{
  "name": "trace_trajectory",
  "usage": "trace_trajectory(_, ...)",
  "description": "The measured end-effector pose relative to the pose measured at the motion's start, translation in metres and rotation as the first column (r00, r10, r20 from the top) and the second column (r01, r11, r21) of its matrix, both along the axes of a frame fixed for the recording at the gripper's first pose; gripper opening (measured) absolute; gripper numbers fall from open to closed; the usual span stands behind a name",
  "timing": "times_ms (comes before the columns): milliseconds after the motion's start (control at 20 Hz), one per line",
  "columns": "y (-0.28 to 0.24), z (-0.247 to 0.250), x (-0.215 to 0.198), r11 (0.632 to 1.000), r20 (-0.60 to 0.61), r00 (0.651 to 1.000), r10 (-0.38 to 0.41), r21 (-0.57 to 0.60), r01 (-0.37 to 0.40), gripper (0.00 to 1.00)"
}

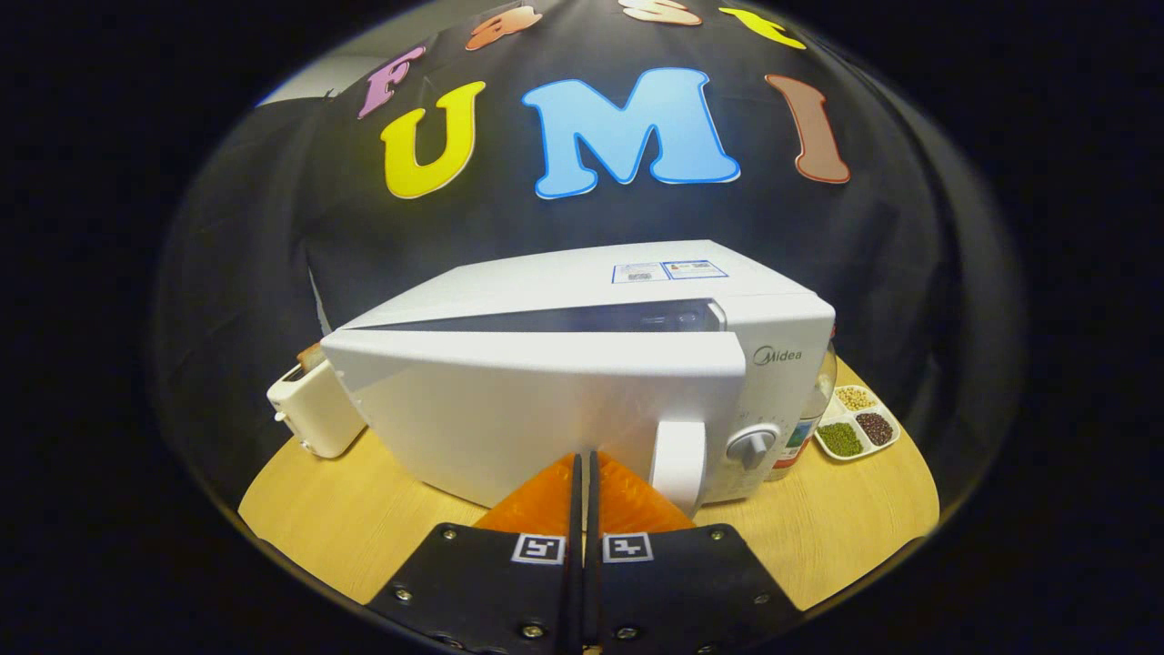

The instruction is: Open the microwave, put the food inside, and close the microwave door.

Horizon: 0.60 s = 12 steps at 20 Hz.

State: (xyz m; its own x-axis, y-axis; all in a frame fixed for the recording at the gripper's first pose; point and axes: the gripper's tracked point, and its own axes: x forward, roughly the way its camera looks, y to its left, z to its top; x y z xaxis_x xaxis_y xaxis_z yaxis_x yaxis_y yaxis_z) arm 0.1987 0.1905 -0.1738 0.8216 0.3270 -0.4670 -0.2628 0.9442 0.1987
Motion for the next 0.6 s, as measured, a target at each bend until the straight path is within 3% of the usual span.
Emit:
trace_trajectory(200, -0.006, 0.004, 0.026, 0.998, 0.012, 0.998, -0.069, 0.012, 0.069, 0.01)
trace_trajectory(350, -0.009, 0.006, 0.037, 0.997, 0.046, 0.996, -0.077, -0.028, 0.078, 0.01)
trace_trajectory(600, -0.006, 0.015, 0.021, 0.996, 0.035, 0.996, -0.079, -0.028, 0.080, 0.01)
